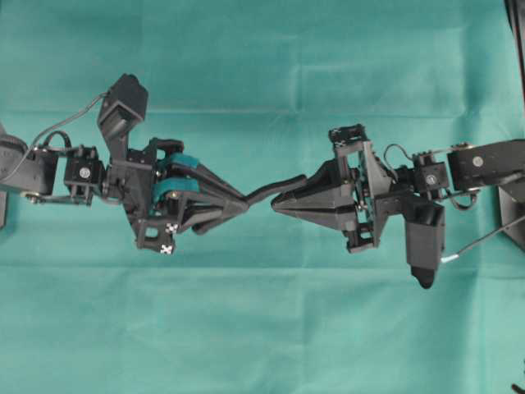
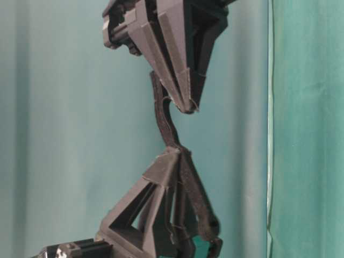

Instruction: Peel off the Velcro with your right arm.

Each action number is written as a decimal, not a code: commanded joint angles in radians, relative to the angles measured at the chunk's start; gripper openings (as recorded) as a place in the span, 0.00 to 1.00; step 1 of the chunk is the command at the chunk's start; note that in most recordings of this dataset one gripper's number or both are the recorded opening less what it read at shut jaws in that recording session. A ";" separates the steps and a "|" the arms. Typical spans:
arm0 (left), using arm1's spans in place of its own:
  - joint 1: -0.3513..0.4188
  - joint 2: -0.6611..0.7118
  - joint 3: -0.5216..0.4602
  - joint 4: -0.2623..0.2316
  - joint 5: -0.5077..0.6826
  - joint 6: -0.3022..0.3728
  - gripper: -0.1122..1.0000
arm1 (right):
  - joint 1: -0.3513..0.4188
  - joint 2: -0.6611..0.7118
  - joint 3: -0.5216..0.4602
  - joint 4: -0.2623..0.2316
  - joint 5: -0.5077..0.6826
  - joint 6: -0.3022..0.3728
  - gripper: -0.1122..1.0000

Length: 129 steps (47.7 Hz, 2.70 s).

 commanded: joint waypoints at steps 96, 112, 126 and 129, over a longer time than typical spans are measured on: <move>0.023 -0.012 0.021 0.000 -0.121 0.002 0.19 | 0.066 0.051 -0.040 0.067 -0.048 -0.002 0.01; 0.018 -0.020 0.037 -0.002 -0.121 0.002 0.19 | 0.051 -0.014 0.023 0.098 -0.046 -0.002 0.01; 0.018 -0.017 0.041 -0.003 -0.138 0.002 0.19 | -0.005 -0.141 0.124 0.155 -0.046 -0.002 0.01; 0.017 -0.014 0.040 -0.003 -0.140 0.002 0.19 | -0.026 -0.158 0.141 0.164 -0.048 -0.002 0.01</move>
